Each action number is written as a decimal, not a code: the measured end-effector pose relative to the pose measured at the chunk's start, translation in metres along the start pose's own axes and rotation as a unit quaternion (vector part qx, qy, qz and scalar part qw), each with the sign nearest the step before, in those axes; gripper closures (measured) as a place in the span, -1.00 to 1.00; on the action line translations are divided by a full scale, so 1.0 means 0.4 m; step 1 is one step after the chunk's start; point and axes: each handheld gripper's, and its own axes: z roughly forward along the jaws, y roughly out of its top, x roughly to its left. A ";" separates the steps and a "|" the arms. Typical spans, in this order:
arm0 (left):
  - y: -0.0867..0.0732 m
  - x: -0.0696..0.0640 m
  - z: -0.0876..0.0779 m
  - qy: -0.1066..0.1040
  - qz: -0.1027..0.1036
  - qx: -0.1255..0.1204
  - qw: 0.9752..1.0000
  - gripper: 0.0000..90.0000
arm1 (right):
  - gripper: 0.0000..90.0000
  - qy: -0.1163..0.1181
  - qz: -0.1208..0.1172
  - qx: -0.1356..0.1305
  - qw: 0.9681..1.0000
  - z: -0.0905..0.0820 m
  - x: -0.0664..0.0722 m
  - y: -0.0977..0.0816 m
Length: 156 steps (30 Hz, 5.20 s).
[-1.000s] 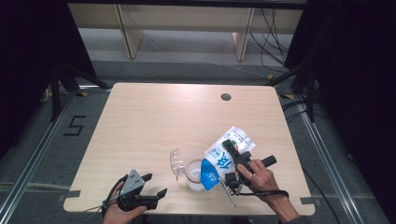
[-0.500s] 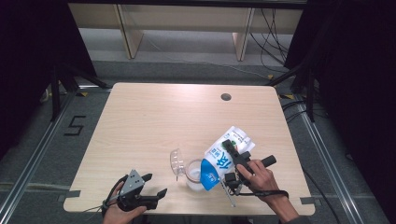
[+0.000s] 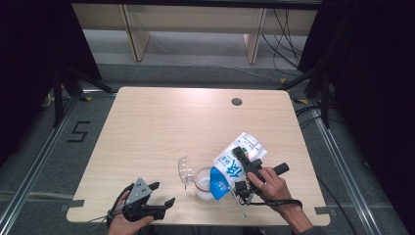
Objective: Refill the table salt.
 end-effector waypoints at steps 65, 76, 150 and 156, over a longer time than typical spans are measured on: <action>0.001 0.003 -0.002 -0.001 0.004 0.003 1.000 -0.52 | 0.54 -0.004 -0.002 0.004 1.000 0.003 -0.004 -0.003; 0.001 0.001 0.000 -0.001 0.001 0.000 1.000 -0.52 | 0.55 -0.003 -0.007 0.009 1.000 0.002 -0.006 -0.003; 0.001 0.001 -0.002 0.000 0.002 0.001 1.000 -0.52 | 0.63 -0.006 -0.005 0.011 1.000 0.000 -0.011 -0.003; 0.001 0.001 -0.002 0.000 0.002 0.001 1.000 -0.52 | 0.64 -0.004 -0.012 0.014 1.000 -0.001 -0.015 -0.002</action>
